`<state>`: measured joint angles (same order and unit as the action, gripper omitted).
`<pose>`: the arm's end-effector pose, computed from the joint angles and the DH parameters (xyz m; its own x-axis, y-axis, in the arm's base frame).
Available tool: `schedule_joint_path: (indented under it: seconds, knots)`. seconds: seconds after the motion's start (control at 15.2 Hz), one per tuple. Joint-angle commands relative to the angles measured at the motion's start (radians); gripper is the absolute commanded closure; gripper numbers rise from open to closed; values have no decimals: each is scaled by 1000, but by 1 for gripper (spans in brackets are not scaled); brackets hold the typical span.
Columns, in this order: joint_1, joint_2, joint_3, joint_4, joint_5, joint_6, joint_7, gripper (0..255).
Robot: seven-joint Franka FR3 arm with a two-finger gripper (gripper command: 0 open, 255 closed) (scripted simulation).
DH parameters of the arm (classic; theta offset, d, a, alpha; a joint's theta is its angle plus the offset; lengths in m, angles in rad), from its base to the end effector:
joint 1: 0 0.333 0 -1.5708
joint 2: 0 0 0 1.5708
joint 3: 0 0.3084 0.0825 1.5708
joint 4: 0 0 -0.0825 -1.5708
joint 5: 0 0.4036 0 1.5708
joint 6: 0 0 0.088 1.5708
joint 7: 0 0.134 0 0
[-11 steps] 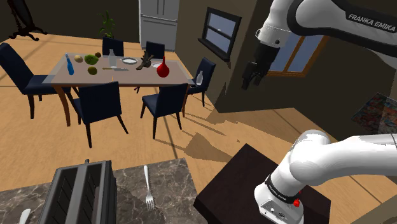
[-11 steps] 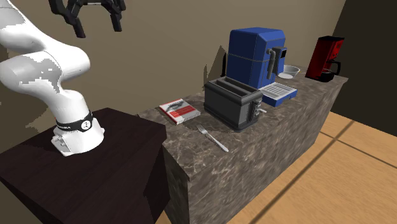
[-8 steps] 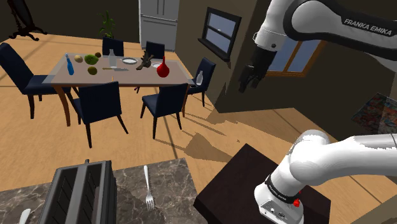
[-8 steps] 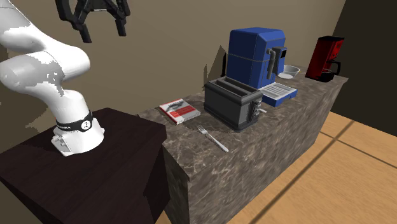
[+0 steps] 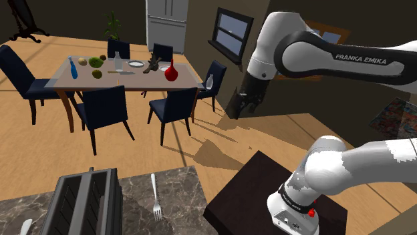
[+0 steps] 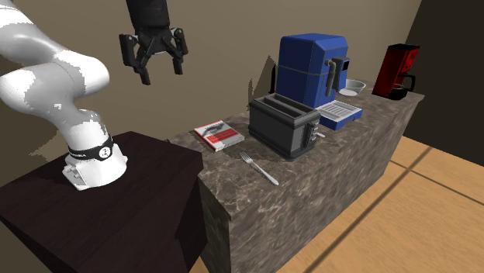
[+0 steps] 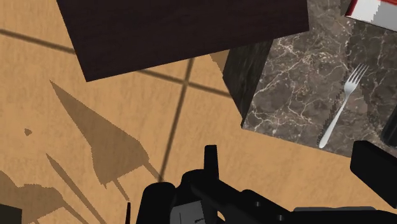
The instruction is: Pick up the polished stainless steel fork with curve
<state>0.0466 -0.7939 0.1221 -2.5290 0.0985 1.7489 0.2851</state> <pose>0.3338 0.0697 0.4883 0.9857 -0.1684 0.0074 -0.1683 -0.9857 -0.0128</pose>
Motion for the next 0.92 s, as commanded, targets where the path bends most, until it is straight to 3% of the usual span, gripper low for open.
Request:
schedule_joint_path:
  seconds: [0.0, 0.4, 0.86]
  knots:
    - [9, 39, 40, -26, 26, 64, 47, 0]
    - [33, 161, 152, -91, 91, 247, 178, 0]
    - [38, 387, 290, -97, 125, 475, 341, 0]
